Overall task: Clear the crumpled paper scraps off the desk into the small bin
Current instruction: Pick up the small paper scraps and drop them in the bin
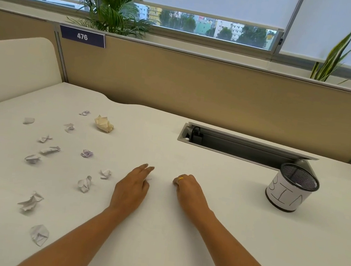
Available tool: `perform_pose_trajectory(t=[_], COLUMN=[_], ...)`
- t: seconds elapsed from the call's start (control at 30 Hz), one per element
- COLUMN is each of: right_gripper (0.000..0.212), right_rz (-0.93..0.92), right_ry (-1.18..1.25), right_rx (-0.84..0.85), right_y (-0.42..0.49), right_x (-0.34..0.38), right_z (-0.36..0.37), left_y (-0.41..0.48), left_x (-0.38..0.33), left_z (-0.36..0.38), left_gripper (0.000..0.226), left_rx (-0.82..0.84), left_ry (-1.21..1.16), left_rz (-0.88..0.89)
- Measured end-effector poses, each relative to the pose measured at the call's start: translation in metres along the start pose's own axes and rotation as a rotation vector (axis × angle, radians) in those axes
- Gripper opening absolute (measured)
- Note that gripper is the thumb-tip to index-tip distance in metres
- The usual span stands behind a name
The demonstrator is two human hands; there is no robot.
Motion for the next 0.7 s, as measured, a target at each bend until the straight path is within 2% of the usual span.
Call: perform_pose_trajectory(t=[0.13,0.3,0.47,0.57,0.7], right_gripper=[0.032,0.032,0.03,0.028,0.023], right_rz=[-0.019,0.025,0.088,0.087,0.199], right_ry=[-0.003,-0.022,0.023,0.079,0.156], right_rx=[0.007,0.005,-0.041,-0.142,-0.328], right_y=[-0.015,-0.039,-0.057,-0.067,-0.068], right_x=[-0.004,-0.016,-0.033,-0.047,-0.067], right_z=[-0.002,-0.017,-0.034,-0.049,-0.088], left_y=[0.004,0.002,0.003,0.003,0.0], left_x=[0.004,-0.006,-0.018,-0.028,-0.046], left_z=[0.005,0.004,-0.001,0.002,0.007], left_gripper=[0.039,0.024,0.021,0.02,0.026], left_rx=[0.076,0.115,0.178,0.179,0.13], left_ry=[0.18,0.178,0.275,0.27,0.143], left_rz=[0.043,0.028,0.081,0.098,0.09])
Point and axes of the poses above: each hand's wrist, its own y-axis towards the middle knuckle, its own z-axis out of the palm, x = y × z, the point moved 3 cm from there along y, towards the middle knuckle, and after that the axes turned 8 degrees about y, right-handed, at the moved point
